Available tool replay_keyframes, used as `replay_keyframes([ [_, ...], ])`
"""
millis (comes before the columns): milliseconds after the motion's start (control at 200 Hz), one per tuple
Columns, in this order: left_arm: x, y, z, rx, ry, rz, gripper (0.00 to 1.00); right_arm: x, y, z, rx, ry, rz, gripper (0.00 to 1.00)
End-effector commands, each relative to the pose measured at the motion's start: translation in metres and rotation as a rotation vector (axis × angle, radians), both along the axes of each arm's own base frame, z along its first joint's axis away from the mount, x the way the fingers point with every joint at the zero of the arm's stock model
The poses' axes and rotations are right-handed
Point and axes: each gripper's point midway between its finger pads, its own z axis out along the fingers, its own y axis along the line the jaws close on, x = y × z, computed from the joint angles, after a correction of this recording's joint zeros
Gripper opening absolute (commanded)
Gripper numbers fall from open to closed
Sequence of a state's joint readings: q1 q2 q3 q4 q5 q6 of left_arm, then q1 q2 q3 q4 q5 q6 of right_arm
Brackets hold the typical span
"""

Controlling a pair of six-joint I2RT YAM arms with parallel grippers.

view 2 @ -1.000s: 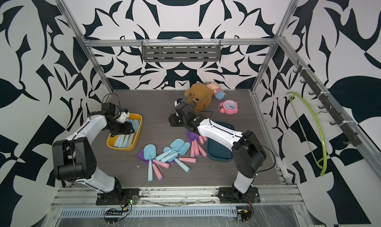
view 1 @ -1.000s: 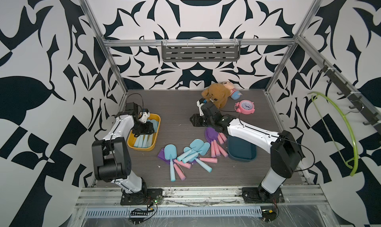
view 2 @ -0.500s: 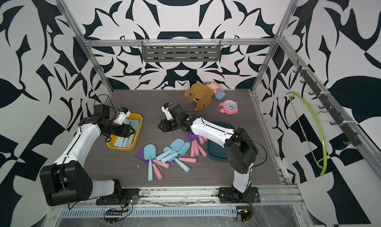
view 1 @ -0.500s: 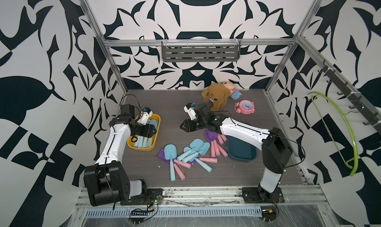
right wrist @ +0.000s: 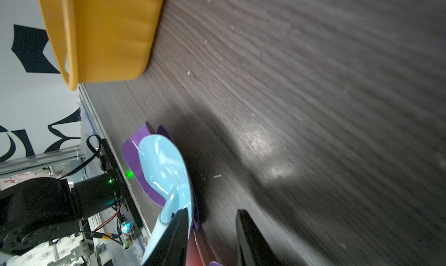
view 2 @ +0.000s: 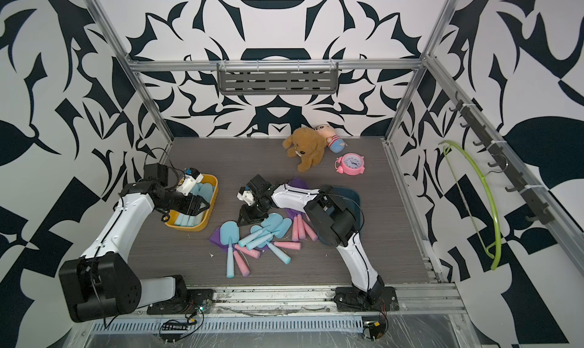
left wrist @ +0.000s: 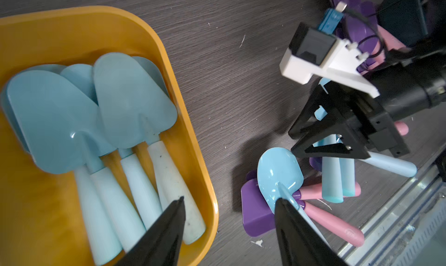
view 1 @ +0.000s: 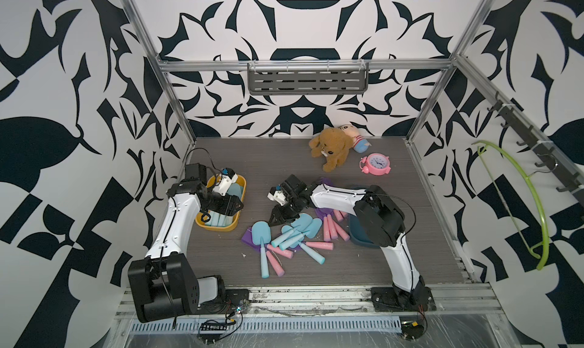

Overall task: Sort the small shovels by color and place them into the storage box
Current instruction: Pick up the shovel from the center of the board.

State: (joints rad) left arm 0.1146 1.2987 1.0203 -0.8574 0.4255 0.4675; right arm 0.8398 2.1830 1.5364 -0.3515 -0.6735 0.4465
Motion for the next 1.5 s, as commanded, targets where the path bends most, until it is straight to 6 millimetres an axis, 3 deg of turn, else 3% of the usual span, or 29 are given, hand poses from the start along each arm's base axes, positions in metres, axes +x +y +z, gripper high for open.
replay_keyframes([
  [0,-0.01,-0.007,0.0,-0.031,0.018,-0.024,0.65,-0.006,0.017,0.028,0.102,-0.017,0.075,0.38],
  [205,-0.011,-0.008,0.0,-0.039,0.021,-0.024,0.65,-0.007,0.026,0.027,0.151,0.01,0.088,0.32],
  [325,-0.012,-0.008,-0.001,-0.041,0.024,-0.026,0.65,-0.006,0.029,0.032,0.174,0.006,0.089,0.23],
  [535,-0.013,-0.009,0.0,-0.045,0.026,-0.026,0.65,-0.005,0.033,0.054,0.221,-0.025,0.091,0.01],
  [675,-0.013,-0.011,0.004,-0.062,0.028,-0.032,0.64,-0.002,0.028,0.077,0.241,-0.092,0.072,0.0],
  [980,-0.002,-0.028,0.034,-0.147,0.03,-0.045,0.64,0.035,-0.002,0.143,0.305,-0.286,-0.128,0.0],
  [1160,0.002,-0.058,0.053,-0.105,0.004,-0.132,0.66,0.086,-0.059,0.148,0.084,-0.419,-0.485,0.0],
  [1290,0.008,-0.076,0.046,-0.006,-0.005,-0.152,0.66,0.104,-0.086,0.159,0.045,-0.455,-0.653,0.0],
  [1495,0.014,-0.102,0.028,0.104,0.033,-0.18,0.65,0.112,-0.093,0.172,0.046,-0.463,-0.739,0.0],
])
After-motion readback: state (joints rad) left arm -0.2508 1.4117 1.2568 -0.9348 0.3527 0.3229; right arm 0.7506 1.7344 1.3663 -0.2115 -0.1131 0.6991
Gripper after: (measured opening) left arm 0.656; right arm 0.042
